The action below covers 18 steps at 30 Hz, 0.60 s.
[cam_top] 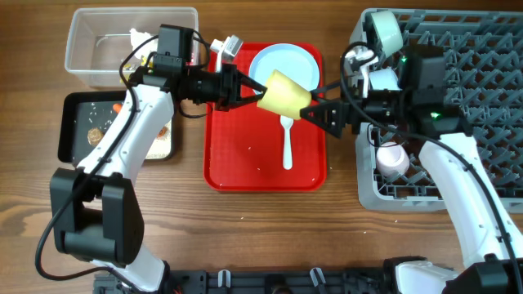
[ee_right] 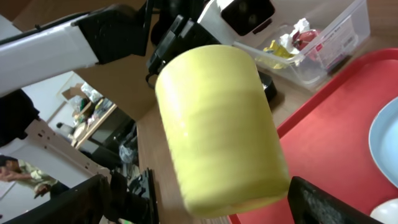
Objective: Sort waste into correct bins and load items into the dishwasher rack
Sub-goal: 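Hand the yellow cup from the left gripper to the right gripper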
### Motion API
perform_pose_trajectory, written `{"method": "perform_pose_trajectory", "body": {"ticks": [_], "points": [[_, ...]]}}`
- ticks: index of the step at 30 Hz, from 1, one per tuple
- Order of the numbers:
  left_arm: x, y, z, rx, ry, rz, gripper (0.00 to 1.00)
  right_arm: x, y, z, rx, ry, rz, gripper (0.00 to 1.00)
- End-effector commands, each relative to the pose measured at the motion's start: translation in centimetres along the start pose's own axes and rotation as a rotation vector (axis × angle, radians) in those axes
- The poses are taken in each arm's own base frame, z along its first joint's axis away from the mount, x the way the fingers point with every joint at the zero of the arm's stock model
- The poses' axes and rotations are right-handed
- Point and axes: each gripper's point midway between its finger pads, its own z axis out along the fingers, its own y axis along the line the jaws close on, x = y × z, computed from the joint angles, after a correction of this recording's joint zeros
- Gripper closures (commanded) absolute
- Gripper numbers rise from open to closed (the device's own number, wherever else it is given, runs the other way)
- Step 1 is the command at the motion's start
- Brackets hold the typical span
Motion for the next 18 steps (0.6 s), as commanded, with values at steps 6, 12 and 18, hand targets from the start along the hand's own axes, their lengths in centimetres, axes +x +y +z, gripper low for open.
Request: {"method": "perform_pose_trajectory", "body": {"ticks": [6,12,18], "points": [[0.4,-1.4,-0.1,0.050,0.017,0.049,0.96,1.2,-1.8,2.8,-0.015,0.044,0.098,0.05],[0.4,-1.4,0.0,0.050,0.017,0.061,0.96,1.2,-2.3,3.7,-0.029,0.049,0.108,0.09],[0.3,-1.4,0.0,0.050,0.015,0.072,0.96,1.0,-2.3,3.7,-0.030,0.043,0.110,0.24]]}}
